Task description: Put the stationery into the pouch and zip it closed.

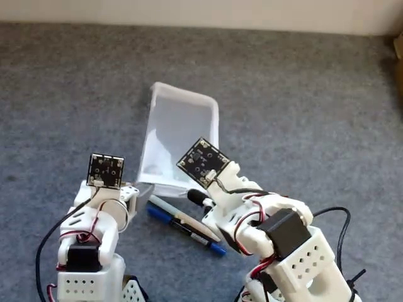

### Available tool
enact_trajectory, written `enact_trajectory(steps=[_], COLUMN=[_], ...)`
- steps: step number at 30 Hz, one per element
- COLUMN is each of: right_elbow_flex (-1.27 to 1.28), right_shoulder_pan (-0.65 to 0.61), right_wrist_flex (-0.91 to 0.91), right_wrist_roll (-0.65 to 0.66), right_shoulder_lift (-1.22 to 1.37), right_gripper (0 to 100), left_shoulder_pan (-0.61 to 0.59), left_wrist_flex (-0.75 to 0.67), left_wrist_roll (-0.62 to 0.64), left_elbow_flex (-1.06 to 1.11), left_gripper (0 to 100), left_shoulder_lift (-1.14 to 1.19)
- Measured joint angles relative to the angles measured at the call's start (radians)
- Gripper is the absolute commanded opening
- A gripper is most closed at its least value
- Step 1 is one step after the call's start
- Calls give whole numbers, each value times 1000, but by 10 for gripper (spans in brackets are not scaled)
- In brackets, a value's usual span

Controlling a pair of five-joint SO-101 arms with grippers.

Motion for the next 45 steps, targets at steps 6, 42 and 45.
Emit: enact_trajectory(steps=[6, 42, 45], right_elbow_flex=[-98, -193, -193], right_shoulder_pan=[-3, 29, 49], right_wrist_flex=[58, 166, 170], right_wrist_roll=[-6, -6, -6], right_shoulder_lift=[-2, -144, -166], right_gripper=[3, 3, 3], left_shoulder_pan=[5, -81, -84], left_wrist_flex=[-41, 336, 342], left_wrist_roll=[-41, -92, -92], left_elbow_flex=[5, -311, -313], left_gripper=[128, 7, 7], left_shoulder_lift=[0, -5, -5])
